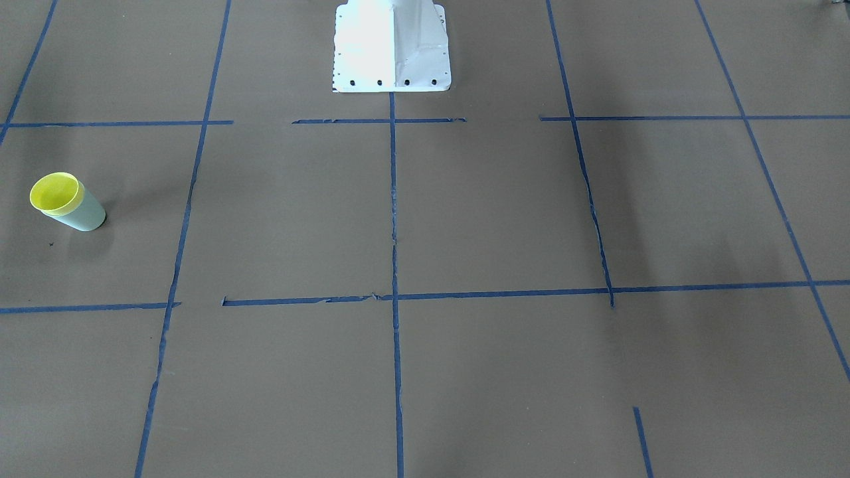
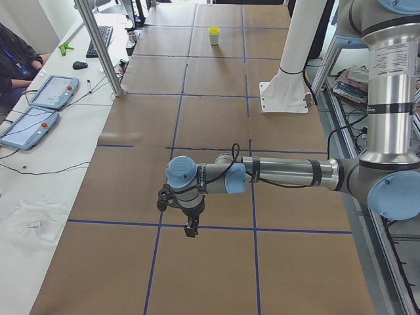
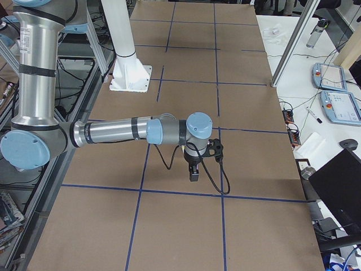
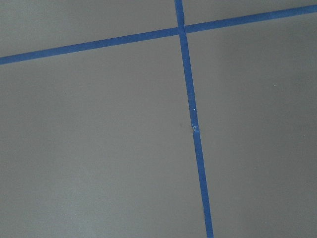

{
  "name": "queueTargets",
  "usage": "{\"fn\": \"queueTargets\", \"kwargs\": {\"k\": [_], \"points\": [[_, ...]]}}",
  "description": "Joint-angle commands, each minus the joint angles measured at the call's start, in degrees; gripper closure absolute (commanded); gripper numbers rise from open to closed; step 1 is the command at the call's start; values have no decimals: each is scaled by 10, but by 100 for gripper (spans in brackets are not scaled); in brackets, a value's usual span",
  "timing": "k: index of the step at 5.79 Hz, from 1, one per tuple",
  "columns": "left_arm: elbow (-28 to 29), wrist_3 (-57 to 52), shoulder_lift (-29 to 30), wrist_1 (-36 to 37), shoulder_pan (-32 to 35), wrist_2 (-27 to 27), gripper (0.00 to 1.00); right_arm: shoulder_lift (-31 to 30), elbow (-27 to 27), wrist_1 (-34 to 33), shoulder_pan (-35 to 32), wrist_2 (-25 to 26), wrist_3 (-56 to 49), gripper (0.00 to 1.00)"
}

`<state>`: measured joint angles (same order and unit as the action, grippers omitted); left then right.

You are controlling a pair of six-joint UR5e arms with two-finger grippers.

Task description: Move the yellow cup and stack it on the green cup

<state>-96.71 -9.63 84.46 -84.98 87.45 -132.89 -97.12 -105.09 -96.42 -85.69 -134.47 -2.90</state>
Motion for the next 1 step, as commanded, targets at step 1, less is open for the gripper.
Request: {"fn": "queueTargets", "kwargs": {"k": [1], "points": [[-1, 0, 0, 1, 0, 0, 0, 0, 4, 0, 0, -1, 0, 0]]}}
